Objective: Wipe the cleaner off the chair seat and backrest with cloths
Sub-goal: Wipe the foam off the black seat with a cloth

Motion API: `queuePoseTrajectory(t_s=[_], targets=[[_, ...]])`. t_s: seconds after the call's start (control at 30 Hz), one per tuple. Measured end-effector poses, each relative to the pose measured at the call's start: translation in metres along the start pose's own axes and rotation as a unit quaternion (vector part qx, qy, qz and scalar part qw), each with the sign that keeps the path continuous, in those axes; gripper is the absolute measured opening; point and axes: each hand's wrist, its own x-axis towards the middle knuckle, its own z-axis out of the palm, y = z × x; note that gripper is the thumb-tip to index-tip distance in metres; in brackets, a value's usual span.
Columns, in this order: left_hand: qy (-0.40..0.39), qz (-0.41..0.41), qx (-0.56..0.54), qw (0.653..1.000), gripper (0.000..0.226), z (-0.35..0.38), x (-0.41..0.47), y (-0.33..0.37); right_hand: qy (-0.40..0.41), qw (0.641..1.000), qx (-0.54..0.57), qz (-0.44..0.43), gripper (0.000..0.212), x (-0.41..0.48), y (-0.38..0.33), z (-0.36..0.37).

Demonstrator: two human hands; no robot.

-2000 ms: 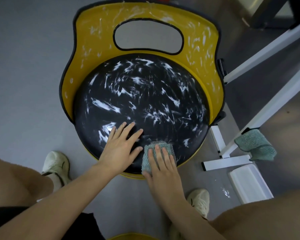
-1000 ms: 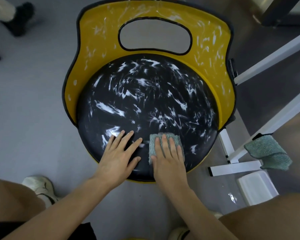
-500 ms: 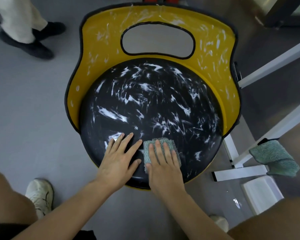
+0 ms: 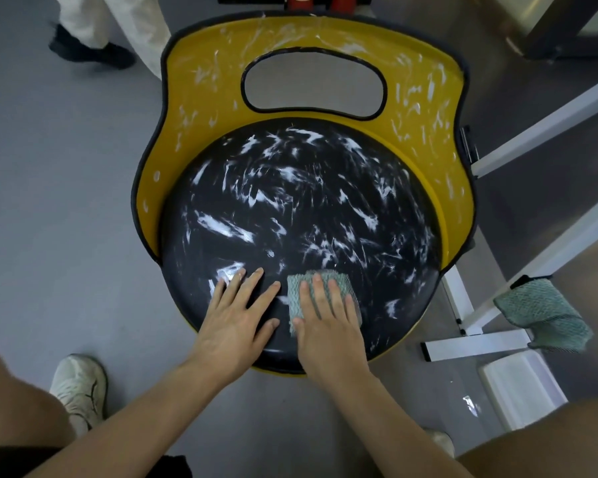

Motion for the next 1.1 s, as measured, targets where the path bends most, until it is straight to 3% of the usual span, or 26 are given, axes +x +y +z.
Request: queuePoseTrajectory(t_s=[0.07,0.3,0.53,0.67,0.77,0.9,1.0,1.1], targets=[[0.001,-0.001,-0.001,1.0,0.065,0.001,-0.003,-0.002,-0.027,1.0,0.012,0.007,0.07,0.009,-0.001,-0.003],[0.001,-0.011,0.003,1.0,0.064,-0.001,-0.003,-0.005,-0.007,1.0,-0.011,-0.012,0.06,-0.042,-0.001,0.013],[-0.006,-0.011,0.017,1.0,0.06,0.002,-0.003,-0.004,0.053,0.998,-0.022,0.018,0.059,0.006,-0.002,0.011],[-0.014,-0.018,0.025,0.999,0.058,0.0,-0.001,-0.004,0.085,0.996,-0.035,0.01,0.062,-0.017,-0.002,0.023],[-0.015,-0.012,0.026,0.999,0.058,0.005,0.001,-0.007,0.075,0.996,-0.038,-0.01,0.069,-0.034,0.0,0.029],[-0.013,-0.014,0.026,0.999,0.058,0.008,0.004,-0.007,0.086,0.996,-0.036,0.011,0.059,-0.014,-0.003,0.027],[-0.013,-0.018,0.036,0.999,0.057,0.007,0.004,-0.005,0.043,0.998,-0.018,0.051,0.071,0.005,-0.003,0.015],[-0.02,-0.023,0.031,0.999,0.058,0.005,0.003,-0.004,0.069,0.997,-0.011,0.043,0.066,-0.006,-0.004,0.019]])
